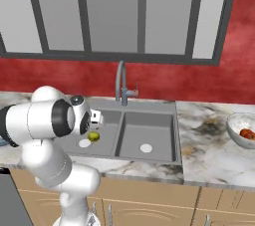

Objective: Pick the apples from the cabinet and place them in one bowl. Pick the pear from the sink and place it in the other bowl.

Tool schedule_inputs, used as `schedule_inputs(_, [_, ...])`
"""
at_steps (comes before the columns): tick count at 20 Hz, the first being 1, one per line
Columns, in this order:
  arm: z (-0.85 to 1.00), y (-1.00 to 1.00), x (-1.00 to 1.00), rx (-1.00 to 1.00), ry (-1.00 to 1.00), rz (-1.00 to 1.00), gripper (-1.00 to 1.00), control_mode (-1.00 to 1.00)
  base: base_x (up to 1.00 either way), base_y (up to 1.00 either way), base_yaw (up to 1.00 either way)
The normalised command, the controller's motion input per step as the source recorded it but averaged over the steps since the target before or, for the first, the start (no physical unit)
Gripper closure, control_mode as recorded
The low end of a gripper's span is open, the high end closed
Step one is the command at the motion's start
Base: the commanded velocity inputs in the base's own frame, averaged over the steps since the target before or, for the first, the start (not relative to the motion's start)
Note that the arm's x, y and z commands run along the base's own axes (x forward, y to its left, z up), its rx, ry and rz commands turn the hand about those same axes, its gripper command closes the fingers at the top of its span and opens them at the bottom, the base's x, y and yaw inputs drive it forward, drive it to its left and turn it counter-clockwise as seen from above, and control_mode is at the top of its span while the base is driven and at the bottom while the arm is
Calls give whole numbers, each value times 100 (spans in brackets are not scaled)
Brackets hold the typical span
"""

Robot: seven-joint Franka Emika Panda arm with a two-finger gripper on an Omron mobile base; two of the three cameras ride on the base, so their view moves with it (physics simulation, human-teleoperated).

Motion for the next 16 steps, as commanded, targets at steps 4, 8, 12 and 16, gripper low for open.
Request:
schedule_inputs(4, [-14,0,-1,0,5,19,-100,-100,0,0,0])
schedule_inputs(8, [-23,0,0,0,0,22,-100,-100,0,0,0])
schedule_inputs(12, [-21,0,0,-1,0,16,-100,-100,0,0,0])
schedule_inputs(16, [-15,0,0,-5,0,6,-100,-100,0,0,0])
